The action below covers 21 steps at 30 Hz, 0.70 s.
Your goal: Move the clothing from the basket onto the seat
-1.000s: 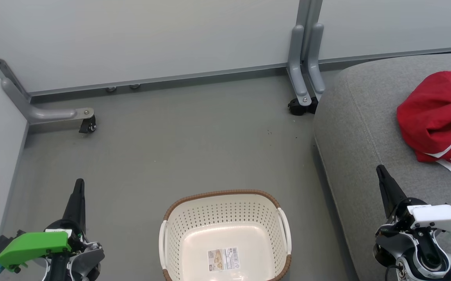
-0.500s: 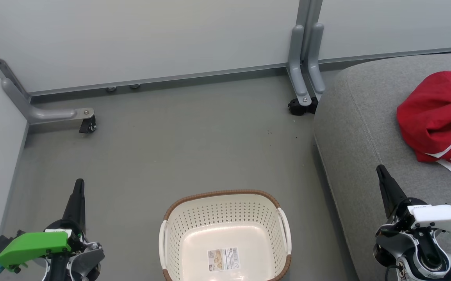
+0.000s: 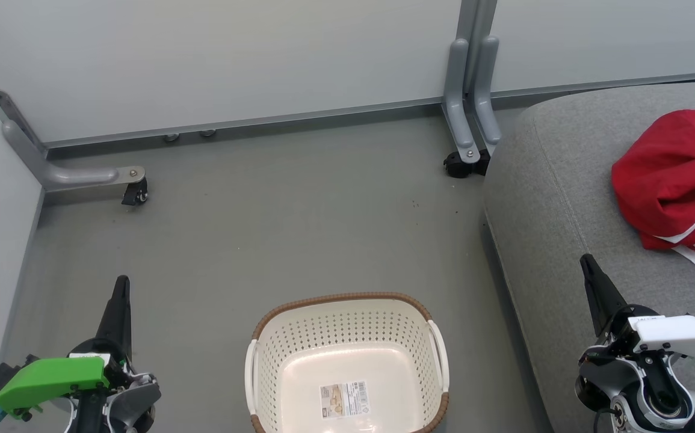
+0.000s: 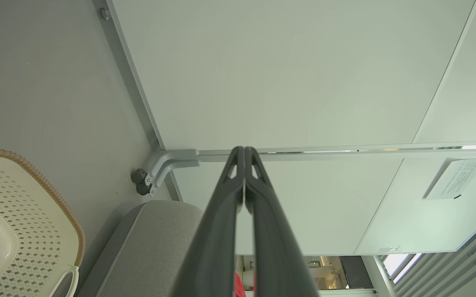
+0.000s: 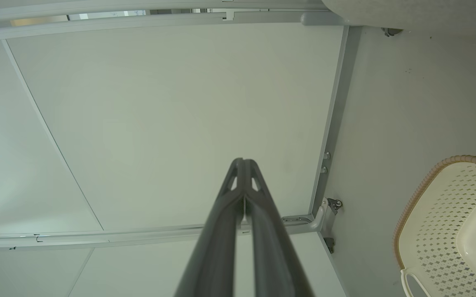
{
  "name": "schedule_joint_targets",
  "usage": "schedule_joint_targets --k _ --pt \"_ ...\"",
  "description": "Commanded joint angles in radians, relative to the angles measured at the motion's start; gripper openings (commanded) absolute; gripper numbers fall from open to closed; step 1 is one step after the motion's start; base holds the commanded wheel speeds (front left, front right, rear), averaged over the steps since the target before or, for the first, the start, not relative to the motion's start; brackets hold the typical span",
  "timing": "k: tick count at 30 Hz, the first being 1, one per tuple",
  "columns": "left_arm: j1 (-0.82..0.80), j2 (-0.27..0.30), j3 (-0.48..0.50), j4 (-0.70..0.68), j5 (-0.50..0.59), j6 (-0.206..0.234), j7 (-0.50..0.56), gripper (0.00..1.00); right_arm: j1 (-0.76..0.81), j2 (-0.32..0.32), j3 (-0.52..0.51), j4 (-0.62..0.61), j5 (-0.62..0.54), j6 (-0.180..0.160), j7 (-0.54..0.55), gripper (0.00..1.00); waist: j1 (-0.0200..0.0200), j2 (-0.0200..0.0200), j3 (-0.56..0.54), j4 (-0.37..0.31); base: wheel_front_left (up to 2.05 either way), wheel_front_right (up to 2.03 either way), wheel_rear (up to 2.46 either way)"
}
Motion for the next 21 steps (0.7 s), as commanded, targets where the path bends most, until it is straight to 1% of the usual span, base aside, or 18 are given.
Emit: schedule_joint_targets --k 1,21 --pt "-0.011 0.002 0.005 -0.001 0.002 -0.005 0.005 0.00 -0.006 0.000 -0.002 0.002 -0.001 0.000 0.003 0.00 0.0000 0.0000 0.000 0.000 0.00 0.00 0.00" --pt "-0.011 0.000 0.008 -0.001 0.004 -0.006 0.008 0.00 -0.006 0.001 -0.004 0.002 -0.004 0.000 0.006 0.00 0.0000 0.0000 0.000 0.000 0.00 0.00 0.00"
